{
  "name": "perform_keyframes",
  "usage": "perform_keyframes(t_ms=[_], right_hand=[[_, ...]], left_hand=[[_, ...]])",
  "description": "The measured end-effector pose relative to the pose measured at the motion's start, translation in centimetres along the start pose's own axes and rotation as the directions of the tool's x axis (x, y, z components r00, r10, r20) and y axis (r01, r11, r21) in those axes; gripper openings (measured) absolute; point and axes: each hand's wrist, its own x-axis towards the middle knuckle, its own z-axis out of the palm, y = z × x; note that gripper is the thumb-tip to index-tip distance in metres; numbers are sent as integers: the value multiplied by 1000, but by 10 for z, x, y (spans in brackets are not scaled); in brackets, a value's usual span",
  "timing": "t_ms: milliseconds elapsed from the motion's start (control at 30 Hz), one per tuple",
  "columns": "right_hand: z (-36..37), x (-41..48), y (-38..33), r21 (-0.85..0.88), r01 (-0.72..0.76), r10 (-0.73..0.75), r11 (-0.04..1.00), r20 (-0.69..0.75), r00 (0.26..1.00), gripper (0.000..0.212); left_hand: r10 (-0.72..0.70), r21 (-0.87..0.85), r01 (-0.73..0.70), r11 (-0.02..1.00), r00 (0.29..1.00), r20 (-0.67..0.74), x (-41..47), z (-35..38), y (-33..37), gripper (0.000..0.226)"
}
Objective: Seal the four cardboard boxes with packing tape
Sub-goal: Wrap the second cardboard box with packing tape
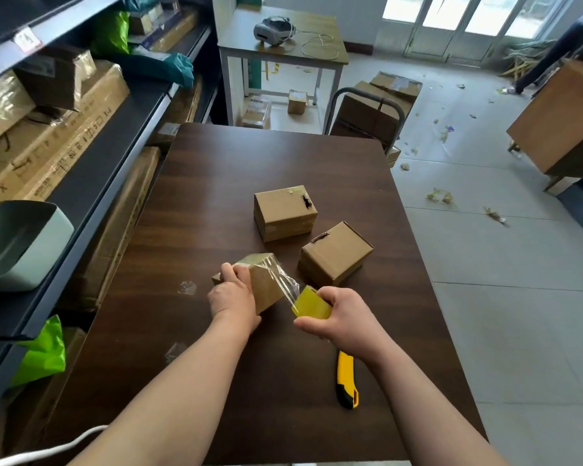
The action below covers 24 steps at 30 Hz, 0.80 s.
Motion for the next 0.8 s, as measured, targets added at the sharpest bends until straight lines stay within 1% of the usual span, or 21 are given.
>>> perform_keyframes(t_ms=[67, 133, 167, 233, 267, 333, 400, 467, 500, 567, 600, 633, 667, 700, 733, 767, 800], right_hand=[[9, 3, 9, 180, -80, 78, 980, 20, 997, 47], [18, 6, 19, 252, -146, 139, 957, 47, 989, 43], [25, 8, 24, 266, -164, 155, 950, 55, 986, 47], [41, 9, 37, 235, -200, 193, 951, 55, 980, 57], [49, 10, 43, 212, -221, 213, 952, 58, 975, 56], [65, 12, 55, 179, -262, 252, 948, 78, 965, 44], [78, 13, 65, 142, -293, 281, 945, 98, 955, 32], [88, 12, 72, 112, -327, 314, 938, 121, 942, 30], [92, 12, 74, 117, -337, 322, 934, 129, 938, 32], [97, 12, 77, 136, -347, 327, 928, 148, 933, 37], [99, 13, 77, 138, -351, 330, 926, 155, 931, 38], [100, 14, 77, 130, -353, 332, 926, 160, 930, 39], [101, 16, 77, 117, -359, 338, 926, 165, 927, 40], [101, 18, 77, 102, -365, 346, 925, 169, 923, 41], [101, 20, 77, 87, -373, 355, 924, 175, 918, 43], [100, 22, 77, 72, -379, 361, 923, 184, 914, 44], [98, 23, 76, 63, -385, 367, 921, 193, 910, 44]], left_hand=[[1, -4, -1, 1000, 1000, 1, 2, -3, -2, 104], [18, -1, -18, 1000, 1000, -14, 3, -4, -5, 104], [32, 5, -32, 999, 999, -31, 3, -2, -7, 105], [82, 26, -80, 996, 995, -62, 0, 5, -9, 111], [116, 38, -113, 993, 991, -68, -2, 9, -10, 113], [185, 51, -182, 982, 980, -67, -5, 20, -10, 109], [216, 37, -214, 976, 973, -83, -7, 34, -11, 94], [191, -35, -195, 980, 976, -102, -8, 46, -14, 73], [171, -77, -178, 981, 981, -86, -9, 50, -15, 67], [135, -184, -141, 973, 990, -48, -13, 57, -17, 66], [95, -272, -109, 956, 993, -64, -15, 58, -17, 67], [33, -377, -66, 924, 995, -92, -19, 58, -15, 63], [-31, -504, -34, 863, 992, -122, -22, 58, -13, 54], [-87, -619, 0, 785, 990, -111, -25, 59, -9, 40], [-113, -713, 38, 701, 992, -58, -28, 59, -4, 28], [-104, -780, 87, 620, 994, 28, -30, 59, 1, 22], [-70, -826, 116, 552, 993, 92, -31, 61, 6, 21]])
